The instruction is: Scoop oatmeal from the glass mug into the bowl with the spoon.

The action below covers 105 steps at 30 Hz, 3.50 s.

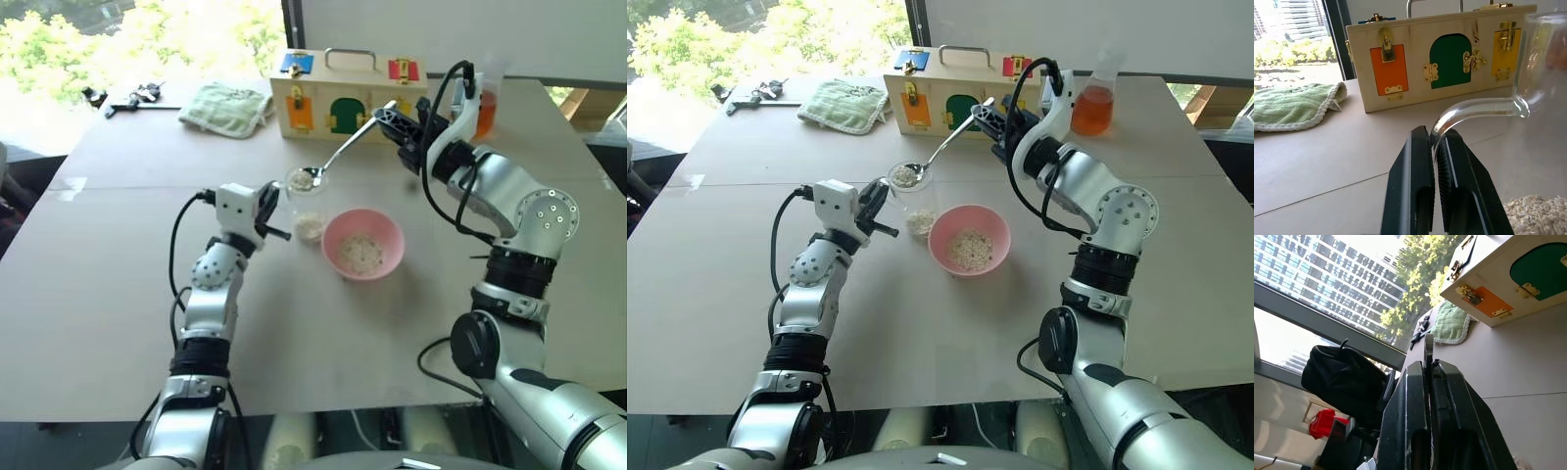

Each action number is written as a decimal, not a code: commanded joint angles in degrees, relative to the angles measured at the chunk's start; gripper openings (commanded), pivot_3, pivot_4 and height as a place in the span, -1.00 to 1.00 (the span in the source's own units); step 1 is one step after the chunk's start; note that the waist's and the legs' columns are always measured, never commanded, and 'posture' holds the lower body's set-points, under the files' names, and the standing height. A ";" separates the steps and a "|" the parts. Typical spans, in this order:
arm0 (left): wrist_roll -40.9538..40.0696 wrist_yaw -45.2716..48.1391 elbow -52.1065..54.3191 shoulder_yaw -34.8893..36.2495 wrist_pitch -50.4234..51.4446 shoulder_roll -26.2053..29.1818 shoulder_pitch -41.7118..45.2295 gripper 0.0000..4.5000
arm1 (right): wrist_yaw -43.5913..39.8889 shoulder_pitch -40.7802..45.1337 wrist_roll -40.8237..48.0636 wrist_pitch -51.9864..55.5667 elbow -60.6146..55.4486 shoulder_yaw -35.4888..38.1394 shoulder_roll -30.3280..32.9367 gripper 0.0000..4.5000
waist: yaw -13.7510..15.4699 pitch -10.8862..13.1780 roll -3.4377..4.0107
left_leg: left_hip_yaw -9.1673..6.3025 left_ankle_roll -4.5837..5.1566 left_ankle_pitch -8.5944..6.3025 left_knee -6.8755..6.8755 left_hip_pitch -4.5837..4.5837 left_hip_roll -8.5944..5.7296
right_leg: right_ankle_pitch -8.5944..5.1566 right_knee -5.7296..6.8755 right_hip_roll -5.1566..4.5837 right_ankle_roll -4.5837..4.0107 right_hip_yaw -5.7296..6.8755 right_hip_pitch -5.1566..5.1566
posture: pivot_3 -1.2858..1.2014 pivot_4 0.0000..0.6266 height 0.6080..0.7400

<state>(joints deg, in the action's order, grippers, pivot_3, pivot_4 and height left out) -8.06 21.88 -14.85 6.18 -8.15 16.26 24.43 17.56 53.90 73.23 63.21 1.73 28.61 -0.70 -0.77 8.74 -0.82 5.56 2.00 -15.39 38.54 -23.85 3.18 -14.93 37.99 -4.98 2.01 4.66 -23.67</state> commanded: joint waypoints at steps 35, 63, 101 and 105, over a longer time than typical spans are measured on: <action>-0.94 4.07 -6.49 0.92 -5.13 1.24 5.71 -0.99 | -13.14 -22.07 4.65 -11.84 -16.90 -16.98 30.04 -1.00 | 0.19 0.01 -0.01 | 0.00 0.02 -0.01 0.01 0.00 0.01 | 0.00 -0.03 0.00 0.01 -0.04 0.00 | 0.03 -0.52 1.00; -0.82 4.37 -6.37 0.31 -5.00 0.85 6.46 -0.99 | -57.88 -17.24 -40.19 -33.55 -29.73 -32.76 41.52 -1.00 | 1.18 0.02 -0.04 | -0.09 0.01 0.00 0.16 0.00 -0.02 | 0.00 -0.02 0.02 0.02 0.07 0.06 | 0.03 -0.52 1.00; -0.65 1.97 -2.88 0.83 -5.37 0.54 1.83 -1.00 | -37.49 -1.74 -28.50 -22.38 -8.16 -29.35 15.44 -0.52 | 0.12 0.08 0.07 | -0.10 0.03 -0.02 0.36 -0.04 0.02 | 0.03 0.10 0.03 0.04 0.08 0.10 | 0.03 -0.52 1.00; -1.44 0.76 -0.79 2.63 -3.92 1.38 -0.88 -1.00 | -37.39 -0.99 -27.62 -21.99 -8.14 -26.45 14.39 0.25 | 0.10 0.08 0.07 | -0.11 0.03 -0.01 0.36 -0.04 0.03 | 0.03 0.11 0.03 0.04 0.08 0.10 | 0.03 -0.52 1.00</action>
<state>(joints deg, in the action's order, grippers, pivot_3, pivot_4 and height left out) -8.41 23.55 -18.45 6.75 -12.32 16.65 24.17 -19.56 51.40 44.78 42.06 -4.96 -0.65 13.65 -0.67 8.81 -0.75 5.44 2.03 -15.40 38.90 -23.89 3.21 -14.90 38.10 -4.95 2.05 4.74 -23.57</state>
